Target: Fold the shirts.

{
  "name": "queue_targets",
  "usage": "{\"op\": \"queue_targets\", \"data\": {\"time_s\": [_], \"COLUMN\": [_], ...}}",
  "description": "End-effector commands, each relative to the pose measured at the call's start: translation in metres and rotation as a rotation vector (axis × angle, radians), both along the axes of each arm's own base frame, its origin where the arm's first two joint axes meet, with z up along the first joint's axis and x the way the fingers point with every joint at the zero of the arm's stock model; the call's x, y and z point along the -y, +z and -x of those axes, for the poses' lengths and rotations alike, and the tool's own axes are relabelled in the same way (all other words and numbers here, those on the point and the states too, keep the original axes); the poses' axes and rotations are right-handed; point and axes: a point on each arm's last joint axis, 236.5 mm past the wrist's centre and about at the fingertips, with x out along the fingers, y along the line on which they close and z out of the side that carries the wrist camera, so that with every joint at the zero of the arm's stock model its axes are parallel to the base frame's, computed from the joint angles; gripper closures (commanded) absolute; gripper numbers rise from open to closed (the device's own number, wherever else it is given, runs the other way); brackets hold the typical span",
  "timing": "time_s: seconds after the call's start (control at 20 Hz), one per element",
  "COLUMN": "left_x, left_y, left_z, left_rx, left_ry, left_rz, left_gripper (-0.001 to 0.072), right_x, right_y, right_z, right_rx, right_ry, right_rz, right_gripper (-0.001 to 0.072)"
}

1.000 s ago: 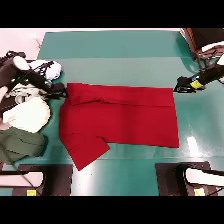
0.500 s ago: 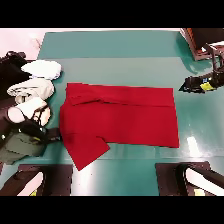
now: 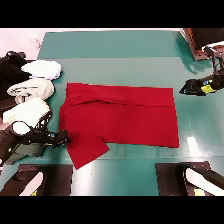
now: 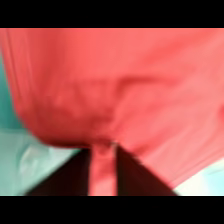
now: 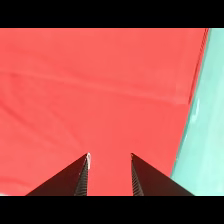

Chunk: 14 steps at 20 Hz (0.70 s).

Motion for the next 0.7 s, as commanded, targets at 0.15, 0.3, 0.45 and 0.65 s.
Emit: {"op": "queue_targets", "data": {"time_s": [0.15,0.3,0.45,0.65], "left_x": [0.003,0.004,0.004,0.003], "left_y": [0.033,0.040,0.040,0.040], "left_z": [-0.027,-0.031,-0.030,-0.031], "left_rx": [0.105,0.132,0.128,0.133], "left_ry": [-0.044,-0.069,-0.072,-0.069], "left_rz": [0.011,0.010,0.011,0.008], "left_gripper": [0.0687,0.0686,0.0686,0.0686], "right_x": [0.063,0.060,0.014,-0.005], "right_y": [-0.081,-0.140,-0.173,-0.181], "right_z": [0.096,0.170,0.190,0.181], "right_rx": [-0.358,-0.567,-0.591,-0.568], "right_ry": [-0.133,-0.294,-0.349,-0.332], "right_rz": [0.081,-0.076,-0.322,-0.371], "right_gripper": [0.0339,0.0201,0.0285,0.0310]}}
